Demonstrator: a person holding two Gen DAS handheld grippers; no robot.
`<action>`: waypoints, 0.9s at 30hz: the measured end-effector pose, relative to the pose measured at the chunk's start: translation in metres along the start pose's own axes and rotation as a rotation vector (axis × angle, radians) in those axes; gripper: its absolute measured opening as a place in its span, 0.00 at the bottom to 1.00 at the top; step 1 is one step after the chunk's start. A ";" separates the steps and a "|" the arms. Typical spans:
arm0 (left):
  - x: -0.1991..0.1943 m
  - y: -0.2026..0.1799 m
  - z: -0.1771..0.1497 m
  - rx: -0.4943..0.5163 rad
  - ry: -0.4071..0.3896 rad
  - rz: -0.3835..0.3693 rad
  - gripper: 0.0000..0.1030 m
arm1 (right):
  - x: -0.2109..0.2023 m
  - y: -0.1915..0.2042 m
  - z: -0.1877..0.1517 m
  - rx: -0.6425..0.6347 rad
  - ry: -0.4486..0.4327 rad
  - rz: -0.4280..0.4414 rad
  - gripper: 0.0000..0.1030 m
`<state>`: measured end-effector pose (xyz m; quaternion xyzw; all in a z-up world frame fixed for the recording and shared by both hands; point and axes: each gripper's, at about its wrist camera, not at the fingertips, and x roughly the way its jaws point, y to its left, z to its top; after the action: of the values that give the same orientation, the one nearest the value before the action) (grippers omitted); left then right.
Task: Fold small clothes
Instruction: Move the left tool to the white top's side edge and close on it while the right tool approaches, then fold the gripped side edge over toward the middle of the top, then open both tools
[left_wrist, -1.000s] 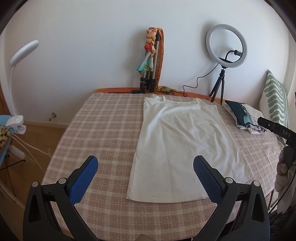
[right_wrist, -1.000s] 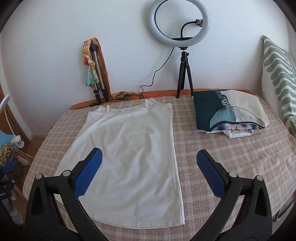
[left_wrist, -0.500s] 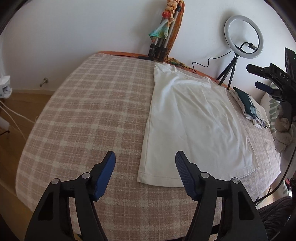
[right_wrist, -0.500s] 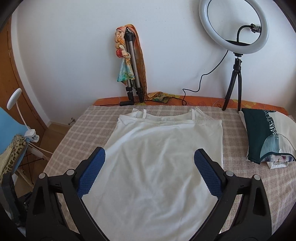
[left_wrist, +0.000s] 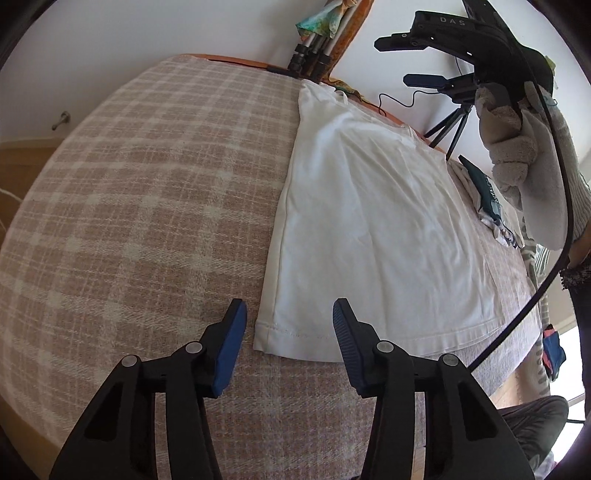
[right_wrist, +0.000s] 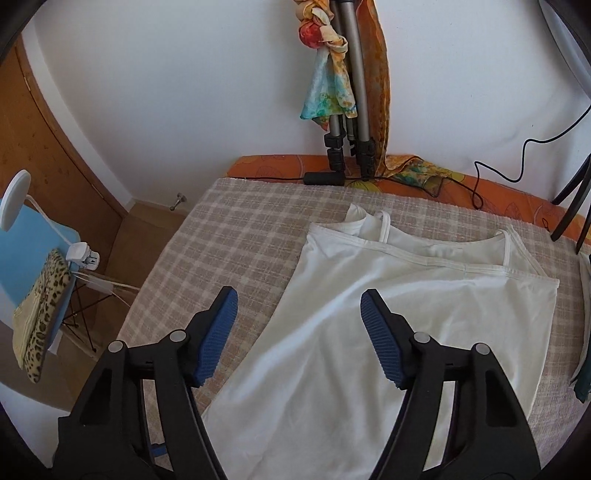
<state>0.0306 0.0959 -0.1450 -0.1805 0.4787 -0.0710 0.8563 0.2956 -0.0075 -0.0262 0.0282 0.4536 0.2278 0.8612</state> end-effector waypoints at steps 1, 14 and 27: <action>0.001 0.000 0.001 0.001 0.001 -0.005 0.42 | 0.011 0.001 0.005 0.004 0.017 0.004 0.66; 0.006 0.017 0.006 -0.078 0.007 -0.113 0.16 | 0.142 0.002 0.041 0.041 0.208 -0.071 0.49; 0.002 0.018 0.007 -0.093 -0.030 -0.137 0.06 | 0.199 0.025 0.056 -0.146 0.290 -0.318 0.09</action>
<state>0.0364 0.1135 -0.1505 -0.2536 0.4551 -0.1043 0.8472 0.4279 0.1070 -0.1399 -0.1392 0.5536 0.1232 0.8117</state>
